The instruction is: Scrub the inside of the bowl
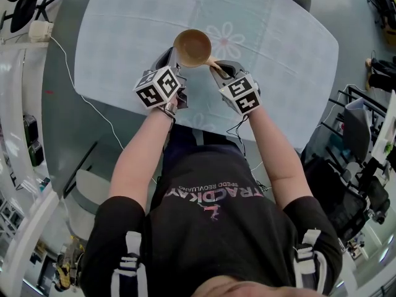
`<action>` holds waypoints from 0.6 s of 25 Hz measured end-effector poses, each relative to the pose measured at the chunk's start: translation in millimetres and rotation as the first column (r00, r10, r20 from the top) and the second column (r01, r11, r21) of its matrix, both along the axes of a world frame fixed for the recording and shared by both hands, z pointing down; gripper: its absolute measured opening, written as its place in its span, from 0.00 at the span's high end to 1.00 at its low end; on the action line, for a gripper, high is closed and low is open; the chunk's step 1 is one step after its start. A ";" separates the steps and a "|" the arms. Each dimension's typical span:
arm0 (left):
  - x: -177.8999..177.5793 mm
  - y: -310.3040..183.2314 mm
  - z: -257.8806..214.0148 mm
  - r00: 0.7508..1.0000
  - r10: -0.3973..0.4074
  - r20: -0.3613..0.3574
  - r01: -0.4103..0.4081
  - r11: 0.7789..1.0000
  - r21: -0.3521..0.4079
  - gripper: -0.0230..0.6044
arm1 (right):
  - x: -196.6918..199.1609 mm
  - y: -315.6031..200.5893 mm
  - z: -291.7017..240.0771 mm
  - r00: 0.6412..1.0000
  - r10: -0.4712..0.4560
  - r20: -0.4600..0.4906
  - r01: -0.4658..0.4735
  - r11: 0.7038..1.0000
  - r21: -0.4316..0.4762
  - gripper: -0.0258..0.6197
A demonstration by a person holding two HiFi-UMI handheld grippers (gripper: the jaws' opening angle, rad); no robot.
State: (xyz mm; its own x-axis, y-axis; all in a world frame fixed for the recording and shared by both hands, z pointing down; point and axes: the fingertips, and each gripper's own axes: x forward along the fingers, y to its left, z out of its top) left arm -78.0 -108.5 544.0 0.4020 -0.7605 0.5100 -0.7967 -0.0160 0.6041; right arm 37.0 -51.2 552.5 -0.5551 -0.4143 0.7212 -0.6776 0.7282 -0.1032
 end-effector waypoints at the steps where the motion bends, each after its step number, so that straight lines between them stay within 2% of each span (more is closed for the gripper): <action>1: -0.5 -0.9 2.0 1.000 -0.002 0.005 0.002 1.000 -0.004 0.93 | 7.5 -4.3 -0.5 1.000 0.028 0.000 -0.028 1.000 0.004 0.91; 6: 0.9 -1.8 14.2 0.996 0.042 0.076 -0.040 0.999 -0.022 0.93 | 47.4 -28.7 -9.0 0.971 0.225 0.082 -0.225 0.974 -0.006 0.91; 8: 2.2 -0.4 20.2 0.994 0.057 0.098 -0.054 0.998 -0.033 0.93 | 56.6 -35.0 -16.7 0.955 0.271 0.120 -0.272 0.962 -0.008 0.91; 15: 9.6 4.1 45.4 0.989 0.086 0.123 -0.076 0.994 -0.084 0.92 | 70.4 -35.8 -35.6 0.941 0.292 0.171 -0.299 0.954 0.018 0.91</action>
State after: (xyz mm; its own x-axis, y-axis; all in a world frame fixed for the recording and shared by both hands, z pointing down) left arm -68.4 -104.5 589.4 0.3886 -0.6833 0.6181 -0.8650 -0.0394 0.5003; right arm 107.4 -87.0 516.9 -0.5122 -0.6064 0.6082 -0.8392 0.5042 -0.2038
